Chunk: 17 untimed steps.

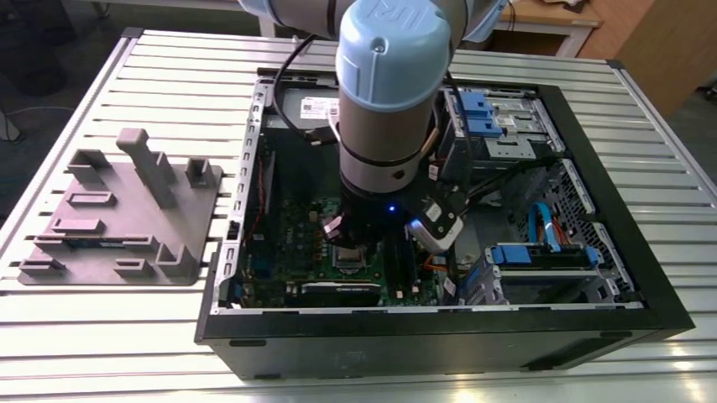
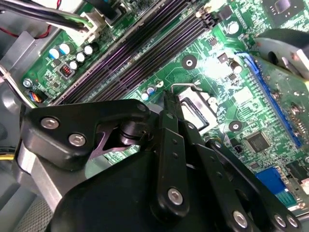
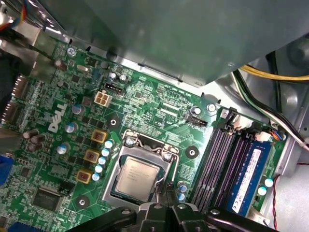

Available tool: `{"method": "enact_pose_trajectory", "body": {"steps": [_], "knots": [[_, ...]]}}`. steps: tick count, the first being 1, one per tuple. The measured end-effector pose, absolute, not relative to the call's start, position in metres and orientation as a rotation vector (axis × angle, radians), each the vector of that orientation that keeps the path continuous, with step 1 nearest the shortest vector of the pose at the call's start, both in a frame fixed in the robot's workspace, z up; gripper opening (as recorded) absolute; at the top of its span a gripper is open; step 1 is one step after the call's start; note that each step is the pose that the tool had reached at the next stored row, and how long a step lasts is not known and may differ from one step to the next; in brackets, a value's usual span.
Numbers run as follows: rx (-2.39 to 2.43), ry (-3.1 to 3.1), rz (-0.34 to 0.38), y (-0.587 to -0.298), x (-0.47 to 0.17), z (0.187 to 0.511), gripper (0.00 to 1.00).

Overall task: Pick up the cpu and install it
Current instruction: 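Install the first cpu locking lever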

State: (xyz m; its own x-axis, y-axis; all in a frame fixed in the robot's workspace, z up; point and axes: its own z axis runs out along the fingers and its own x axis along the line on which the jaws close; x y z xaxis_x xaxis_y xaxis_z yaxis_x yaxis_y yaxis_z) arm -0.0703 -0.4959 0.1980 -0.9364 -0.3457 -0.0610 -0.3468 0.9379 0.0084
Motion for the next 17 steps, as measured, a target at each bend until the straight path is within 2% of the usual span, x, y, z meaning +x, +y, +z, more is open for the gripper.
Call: {"method": "enact_pose_trajectory", "body": {"steps": [17], "knots": [[-0.543, 3.035, 0.024, -0.5047, -0.0683, 0.1955, 0.1]]}}
